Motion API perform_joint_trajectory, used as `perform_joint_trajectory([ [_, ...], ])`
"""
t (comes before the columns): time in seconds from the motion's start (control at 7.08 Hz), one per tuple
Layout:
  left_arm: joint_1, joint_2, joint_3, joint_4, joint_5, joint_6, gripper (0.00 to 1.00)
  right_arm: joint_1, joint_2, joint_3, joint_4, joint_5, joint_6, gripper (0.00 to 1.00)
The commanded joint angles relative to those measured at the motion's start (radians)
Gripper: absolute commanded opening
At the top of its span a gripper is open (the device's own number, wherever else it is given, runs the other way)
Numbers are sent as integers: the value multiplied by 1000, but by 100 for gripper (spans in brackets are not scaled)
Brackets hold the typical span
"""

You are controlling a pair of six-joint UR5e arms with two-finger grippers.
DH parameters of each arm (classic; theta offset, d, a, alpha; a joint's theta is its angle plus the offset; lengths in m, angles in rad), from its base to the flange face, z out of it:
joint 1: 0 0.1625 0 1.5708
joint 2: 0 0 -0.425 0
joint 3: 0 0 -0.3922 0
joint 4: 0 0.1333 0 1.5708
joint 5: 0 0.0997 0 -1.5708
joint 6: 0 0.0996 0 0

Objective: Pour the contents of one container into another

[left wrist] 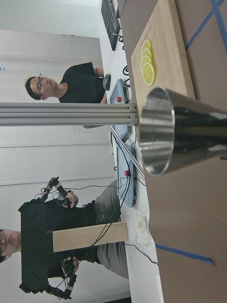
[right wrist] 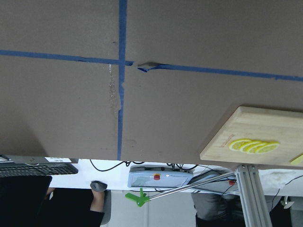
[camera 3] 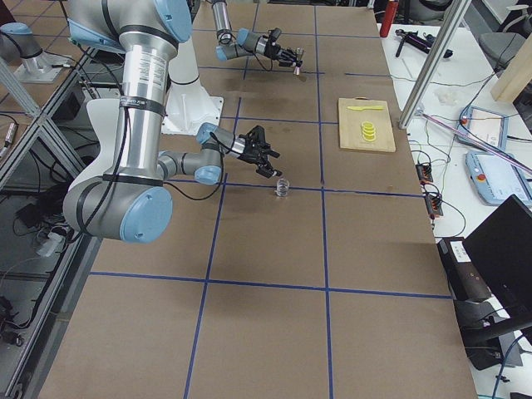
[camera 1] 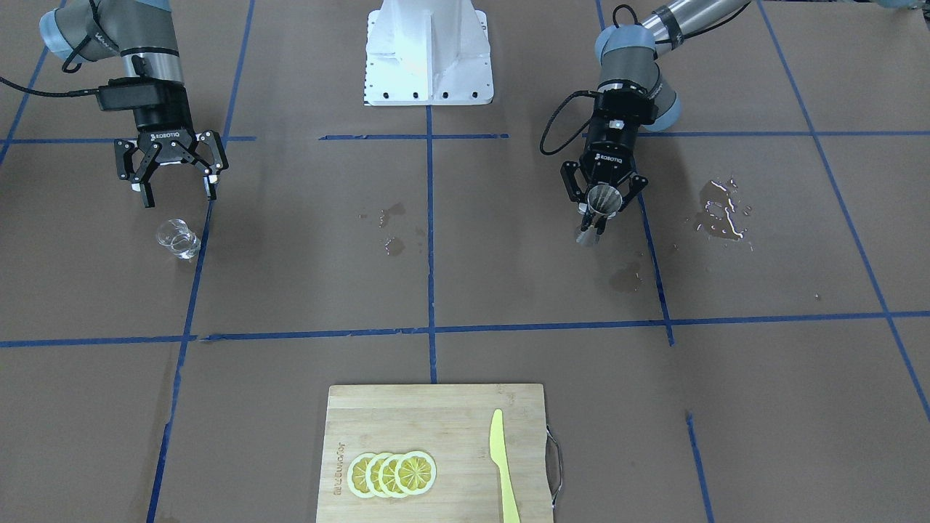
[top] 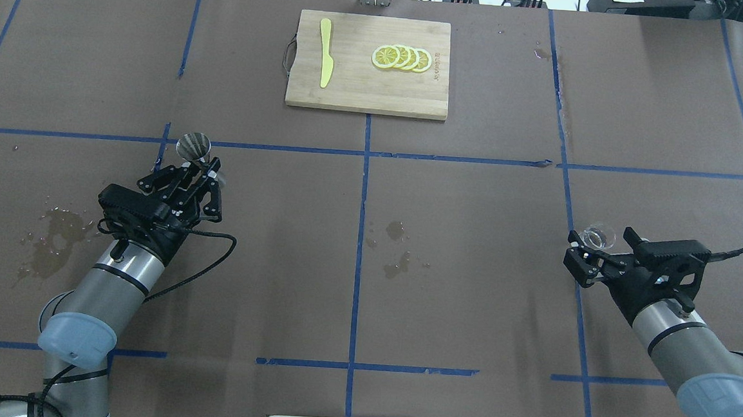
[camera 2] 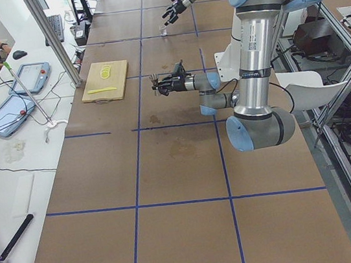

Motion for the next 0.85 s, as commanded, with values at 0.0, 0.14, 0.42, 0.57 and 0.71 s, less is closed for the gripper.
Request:
perform_joint_trajectory([
  [0.0,-6,-21,4,3,-1,0,0,-63,-4,-22,-78,-169,223,98],
  [0.14,-6,-24,13,1,-1,0,0,-83,-1,-30,-127,-232,281,99],
  [0.42,-7,-32,16,3,-1,-1,0,-90,20,-74,-158,-269,330,99],
  [0.57,-7,-37,14,3,-1,-1,0,-93,25,-114,-163,-273,340,99],
  [0.71,-7,-37,14,3,-1,-1,0,-94,39,-136,-163,-283,359,99],
])
